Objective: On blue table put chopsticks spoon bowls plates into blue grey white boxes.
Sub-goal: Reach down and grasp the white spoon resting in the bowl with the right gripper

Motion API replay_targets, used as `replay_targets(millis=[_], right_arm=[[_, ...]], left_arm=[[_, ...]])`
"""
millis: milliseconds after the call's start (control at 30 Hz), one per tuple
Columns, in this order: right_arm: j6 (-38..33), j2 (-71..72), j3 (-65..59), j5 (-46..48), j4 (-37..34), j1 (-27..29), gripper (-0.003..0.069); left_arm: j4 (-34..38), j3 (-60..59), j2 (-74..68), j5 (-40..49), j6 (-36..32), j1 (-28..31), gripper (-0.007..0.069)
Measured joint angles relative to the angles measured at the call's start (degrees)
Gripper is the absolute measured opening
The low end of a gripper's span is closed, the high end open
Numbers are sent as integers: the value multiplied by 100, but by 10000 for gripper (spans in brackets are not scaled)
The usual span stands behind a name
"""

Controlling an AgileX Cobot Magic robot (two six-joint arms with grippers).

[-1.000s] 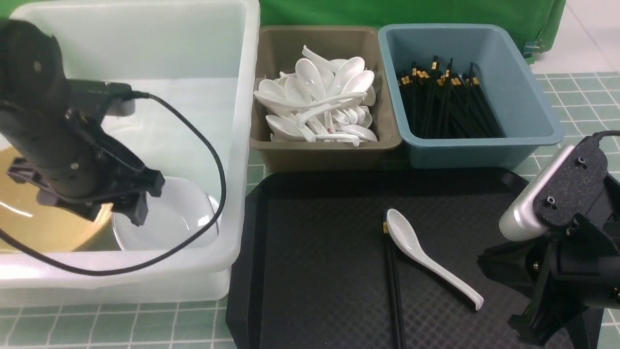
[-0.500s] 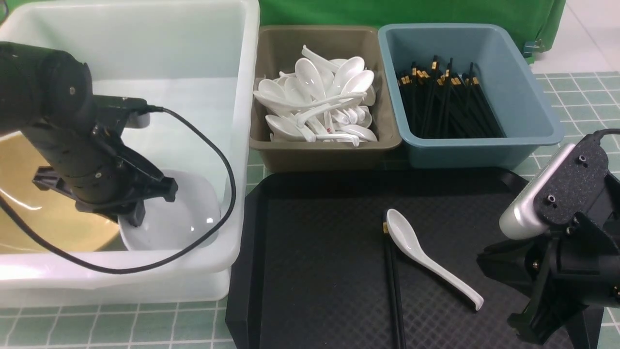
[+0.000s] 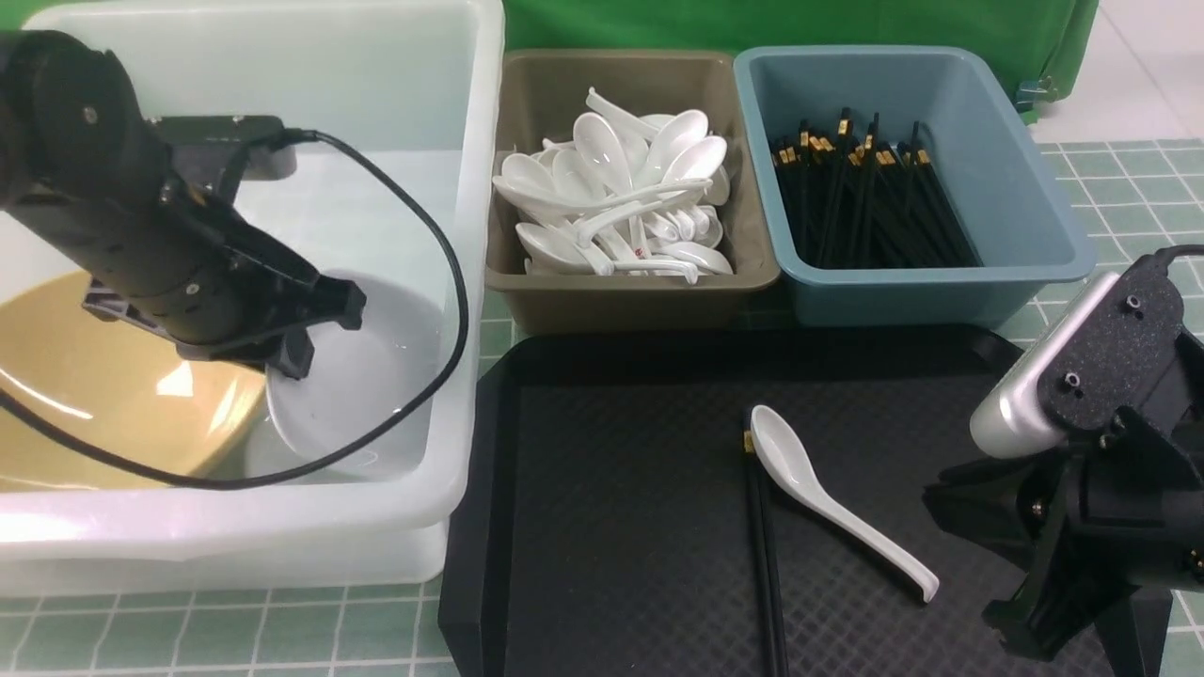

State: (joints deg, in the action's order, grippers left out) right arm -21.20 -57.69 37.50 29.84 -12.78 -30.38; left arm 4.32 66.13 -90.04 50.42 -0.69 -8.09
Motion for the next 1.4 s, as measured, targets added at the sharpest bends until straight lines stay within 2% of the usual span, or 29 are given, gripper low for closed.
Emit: replay_targets(millis=[233,333,367,400,600,767,867,1133,1233,1333,1400], right_arm=[[0,0,0,-26,0,0,141],[0,0,0,-26,0,0,143],[0,0,0,-26,-2,0,143],[0,0,0,-26,-2,0,144],[0,0,0,-61,-7,0,150],[0,0,0,-112,-7,0,150],[0,0,0,-154,-7,0,151],[129,-65,0,-262,-7,0,152],[429,-331,0,-143,-13,0,153],[467,-940,76,51,-13,0,181],[306,-1493,370,286,-13,0,243]], left_arm=[[-211,0,-453,-17,28,27,24],[-329,0,-514,37,69,21,113],[-336,0,-514,52,69,21,120],[-402,0,-508,66,69,16,188],[-432,0,-350,100,207,-4,440],[-483,39,24,114,220,-25,552],[-607,108,251,135,220,-20,569],[-617,161,684,412,178,-20,559],[-159,108,1010,421,-108,-20,495],[719,-311,1952,-28,-830,-20,329],[1094,-748,2711,-408,-1307,-20,190]])
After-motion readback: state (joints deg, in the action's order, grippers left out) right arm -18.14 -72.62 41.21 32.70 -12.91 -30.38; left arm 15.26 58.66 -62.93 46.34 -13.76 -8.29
